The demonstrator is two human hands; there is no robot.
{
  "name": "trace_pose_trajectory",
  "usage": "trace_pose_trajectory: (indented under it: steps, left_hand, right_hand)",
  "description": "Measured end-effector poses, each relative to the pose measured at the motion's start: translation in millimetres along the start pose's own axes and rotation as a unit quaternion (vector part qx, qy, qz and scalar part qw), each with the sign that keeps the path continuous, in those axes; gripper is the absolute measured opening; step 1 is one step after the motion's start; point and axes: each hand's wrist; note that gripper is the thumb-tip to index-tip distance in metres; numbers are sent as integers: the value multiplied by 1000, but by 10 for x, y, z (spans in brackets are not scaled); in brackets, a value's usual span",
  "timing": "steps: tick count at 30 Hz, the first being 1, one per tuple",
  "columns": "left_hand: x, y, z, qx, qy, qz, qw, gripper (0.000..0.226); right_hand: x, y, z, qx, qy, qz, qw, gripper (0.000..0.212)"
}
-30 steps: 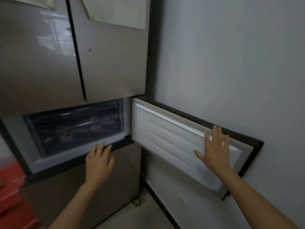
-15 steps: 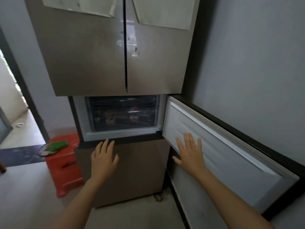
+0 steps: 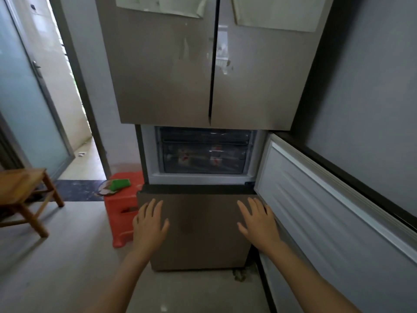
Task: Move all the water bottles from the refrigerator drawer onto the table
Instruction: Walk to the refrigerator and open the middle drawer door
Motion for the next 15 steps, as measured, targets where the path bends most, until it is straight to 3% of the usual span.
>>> trace_pose_trajectory:
  steps: [3, 5, 8, 10, 14, 15]
  left_hand:
    - [94, 305, -9, -5, -37, -20, 999, 59]
    - [207, 538, -32, -26, -126, -47, 991, 61]
    - [312, 1024, -39, -90, -332, -104, 933, 57]
    - [296, 1319, 39, -156, -465, -141, 860, 48]
    - [363, 1829, 130, -273, -706, -224, 614, 36]
    - [385, 1937, 138, -286, -732, -233, 573, 37]
  right_hand:
    - [101, 273, -28, -24, 40, 3, 999, 78]
    - [92, 473, -78, -23, 118, -4, 993, 62]
    - [123, 896, -207, 37, 206, -23, 978, 58]
    - [167, 1181, -280, 104, 299, -22, 948, 63]
    - [275, 1705, -440, 258, 546, -24, 796, 71]
    - [295, 1811, -469, 278, 567, -29, 775, 70]
Point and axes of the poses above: each hand's wrist, its own y-axis towards the middle knuckle, its own x-axis out of the palm, z = x × y, and after that the axes turned 12 degrees about y, right-handed
